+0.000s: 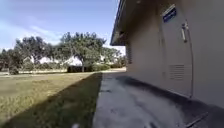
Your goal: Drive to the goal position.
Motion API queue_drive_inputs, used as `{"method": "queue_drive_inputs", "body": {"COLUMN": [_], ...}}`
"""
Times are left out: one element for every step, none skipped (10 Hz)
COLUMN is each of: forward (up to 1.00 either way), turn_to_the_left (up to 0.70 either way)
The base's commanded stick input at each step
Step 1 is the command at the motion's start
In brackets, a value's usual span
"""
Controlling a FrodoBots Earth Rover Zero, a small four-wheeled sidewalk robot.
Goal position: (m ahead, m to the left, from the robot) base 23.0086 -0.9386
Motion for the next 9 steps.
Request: {"method": "queue_drive_inputs", "body": {"forward": [1.00, 1.00, 1.00, 1.00, 1.00, 1.00, 1.00, 1.00, 1.00], "turn_to_the_left": [0.00, 0.00, 0.00, 0.00, 0.00, 0.00, 0.02, 0.14, 0.32]}}
